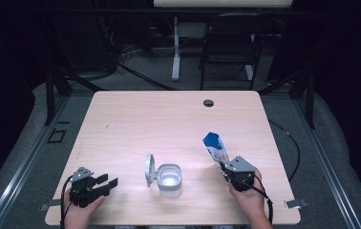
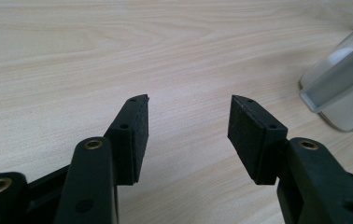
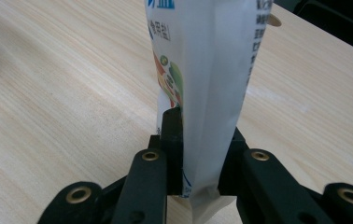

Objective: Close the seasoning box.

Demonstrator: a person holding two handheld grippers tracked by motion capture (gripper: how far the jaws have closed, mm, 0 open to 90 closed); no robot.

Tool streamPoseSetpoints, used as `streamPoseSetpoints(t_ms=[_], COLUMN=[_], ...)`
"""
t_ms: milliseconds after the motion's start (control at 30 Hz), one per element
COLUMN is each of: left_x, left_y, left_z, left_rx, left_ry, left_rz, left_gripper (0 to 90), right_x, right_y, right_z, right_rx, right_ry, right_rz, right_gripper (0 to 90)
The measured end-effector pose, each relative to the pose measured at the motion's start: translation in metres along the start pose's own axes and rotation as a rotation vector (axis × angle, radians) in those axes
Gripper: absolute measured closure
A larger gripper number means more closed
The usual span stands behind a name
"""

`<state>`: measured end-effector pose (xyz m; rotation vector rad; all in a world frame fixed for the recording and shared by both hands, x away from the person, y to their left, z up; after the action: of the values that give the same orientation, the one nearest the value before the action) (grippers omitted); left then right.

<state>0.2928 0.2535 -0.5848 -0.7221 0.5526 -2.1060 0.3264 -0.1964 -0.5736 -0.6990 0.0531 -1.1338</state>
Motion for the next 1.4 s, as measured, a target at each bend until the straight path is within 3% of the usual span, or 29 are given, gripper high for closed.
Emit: streamPoseSetpoints(t_ms=[133,600,800,867,1033,1400], left_x=[0.0,0.0,0.0,0.001,0.002,0.003], left_y=[0.001,0.001,0.0,0.001,0.001,-0.001], left_z=[0.0,0.0,0.0,0.0,0.001,0.002], left_rx=[0.011,0.011,0.003,0.012,0.011,0.016], left_ry=[-0.002,-0.004,0.0,-0.002,0.0,0.006], left_rz=[0.003,0.003,-0.001,0.003,0.0,0.006], left_gripper=[48.5,48.5,48.5,48.5,48.5,48.5], right_x=[0.001,-0.001,0.003,0.005,0.005,0.004], right_y=[0.0,-0.004,-0.007,-0.007,-0.011,-0.014], right_z=[-0.003,-0.012,-0.016,-0.018,-0.019,-0.017], right_rx=[0.019,0.014,-0.001,0.005,0.024,0.033], right_ry=[0.03,0.034,0.049,0.077,0.084,0.113], right_rz=[0.005,0.03,0.017,0.024,0.026,0.029], right_gripper=[76.9,72.1,65.3,62.4,52.7,44.1])
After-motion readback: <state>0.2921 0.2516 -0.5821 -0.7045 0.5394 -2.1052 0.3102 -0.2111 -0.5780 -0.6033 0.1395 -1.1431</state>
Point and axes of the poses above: each handheld gripper's, and its own axes: y roughly forward along the jaws, z roughly out of its top, x roughly to its right, the point moved 4 cm from there along y, roughly forward along the jaws, and after that the axes turned 5 degrees about -z, right-handed, at the moved point
